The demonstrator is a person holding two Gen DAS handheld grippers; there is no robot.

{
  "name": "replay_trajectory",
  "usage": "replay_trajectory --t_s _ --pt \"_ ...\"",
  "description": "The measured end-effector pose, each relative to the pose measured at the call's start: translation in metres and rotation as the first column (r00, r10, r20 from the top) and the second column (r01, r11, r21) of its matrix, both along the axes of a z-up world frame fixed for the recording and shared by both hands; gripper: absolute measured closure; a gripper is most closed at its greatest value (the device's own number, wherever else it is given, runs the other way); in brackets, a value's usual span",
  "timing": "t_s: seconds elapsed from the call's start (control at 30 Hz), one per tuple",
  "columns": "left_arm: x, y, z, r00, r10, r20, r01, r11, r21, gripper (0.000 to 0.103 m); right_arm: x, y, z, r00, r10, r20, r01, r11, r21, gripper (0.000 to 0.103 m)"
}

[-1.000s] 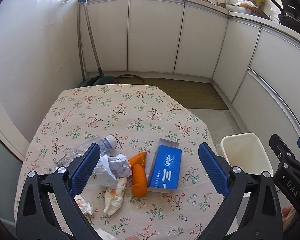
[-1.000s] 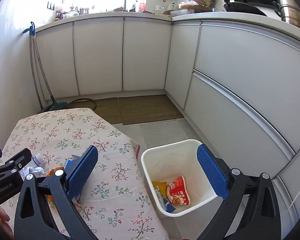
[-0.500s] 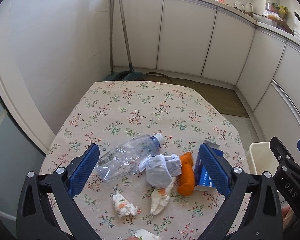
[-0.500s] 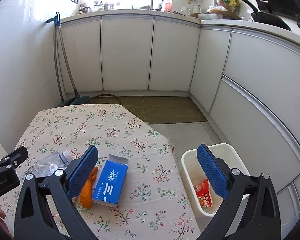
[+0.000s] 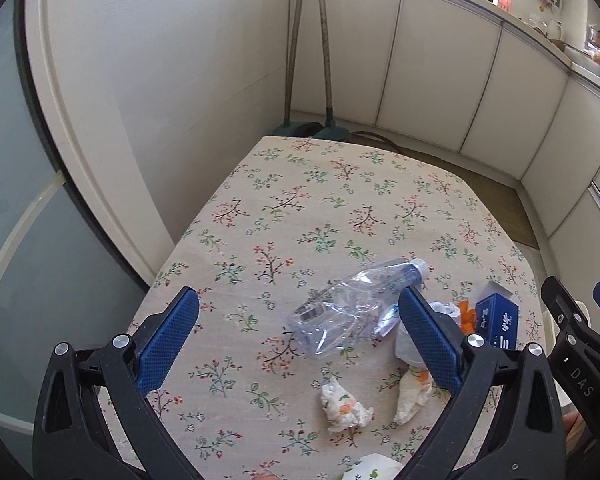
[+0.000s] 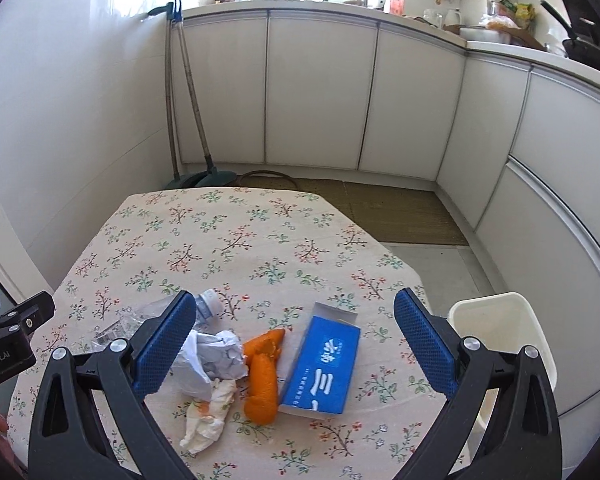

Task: Collect trash
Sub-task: 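Move both tools back over the table, then grasp the clear plastic bottle with the left tool while the right grasps crumpled tissue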

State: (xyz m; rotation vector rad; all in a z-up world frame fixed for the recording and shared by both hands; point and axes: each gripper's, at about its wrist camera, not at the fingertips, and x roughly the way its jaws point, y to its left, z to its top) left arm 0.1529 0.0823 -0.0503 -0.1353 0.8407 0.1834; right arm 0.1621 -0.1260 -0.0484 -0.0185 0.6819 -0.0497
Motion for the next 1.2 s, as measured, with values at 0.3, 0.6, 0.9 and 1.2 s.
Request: replay_trajectory --t_s 0.3,0.6,0.9,1.2 --pt "0.001 0.05 -0.007 0.992 0.115 -0.054 -0.117 0.993 -0.033 0.007 0.034 0.053 -0.033 0.983 0.124 -0.134 -0.119 0.992 0.048 0.007" --pt "0.014 0.08 -0.004 0.987 0.12 -0.106 -0.126 0.991 -0.051 0.007 0.058 0.067 -0.063 0.94 0.166 -0.297 -0.099 0.969 0.227 0.007" --pt "0.078 0.014 -0.075 0.879 -0.276 -0.389 0.302 0.953 0.007 0.007 0.064 0.002 -0.052 0.909 0.179 -0.375 0.018 0.885 0.465 0.007" --pt "0.095 -0.062 -0.118 0.751 -0.45 -0.483 0.591 0.784 0.189 0.007 0.064 -0.015 -0.058 0.865 0.241 -0.439 -0.01 0.885 0.466 0.007"
